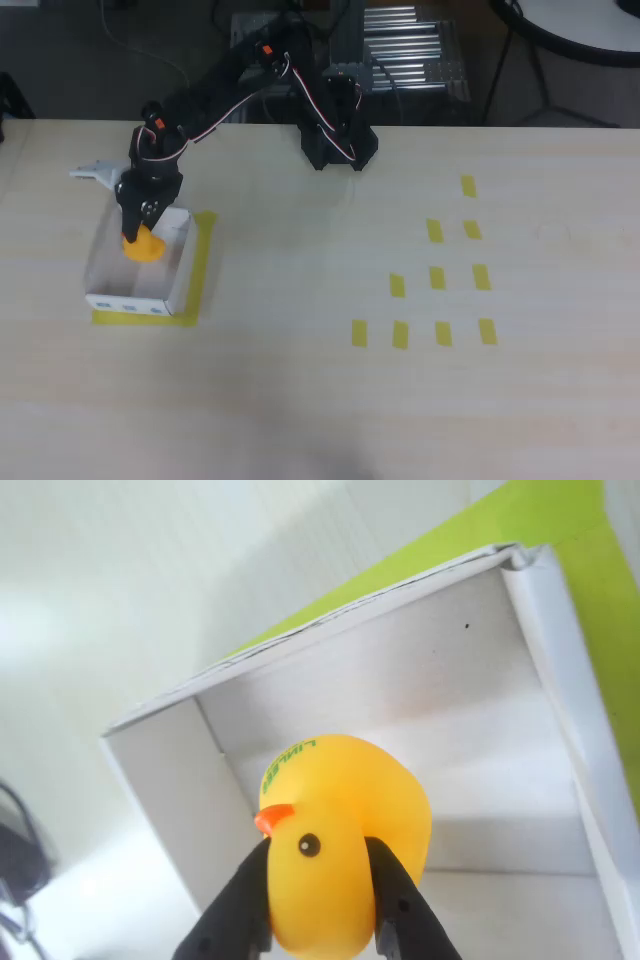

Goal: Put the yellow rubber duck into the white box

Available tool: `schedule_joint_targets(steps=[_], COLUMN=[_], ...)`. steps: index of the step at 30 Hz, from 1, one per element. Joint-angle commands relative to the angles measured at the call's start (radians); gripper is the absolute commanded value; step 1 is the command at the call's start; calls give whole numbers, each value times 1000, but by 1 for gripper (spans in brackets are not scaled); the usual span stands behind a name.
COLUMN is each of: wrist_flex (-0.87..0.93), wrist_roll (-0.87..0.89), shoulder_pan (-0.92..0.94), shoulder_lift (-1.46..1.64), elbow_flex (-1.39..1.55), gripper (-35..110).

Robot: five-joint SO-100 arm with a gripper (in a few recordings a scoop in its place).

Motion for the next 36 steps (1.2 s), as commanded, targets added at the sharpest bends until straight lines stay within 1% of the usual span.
schedule_joint_targets(steps=[1, 18, 21, 23, 25, 28, 30, 32, 34, 36], wrist_flex=[-23, -64, -49, -8, 81, 206, 195, 133, 67, 72], wrist_roll=[-35, -74, -69, -48, 14, 199, 307, 382, 433, 454], shoulder_pan=[5, -5, -18, -48, -98, -213, -311, -423, -545, -701], shoulder_lift=[25, 25, 43, 106, 199, 382, 543, 710, 891, 1077], elbow_flex=[-38, -18, -31, -43, -97, -206, -222, -183, -83, 64], gripper=[15, 20, 16, 10, 2, 0, 0, 0, 0, 0])
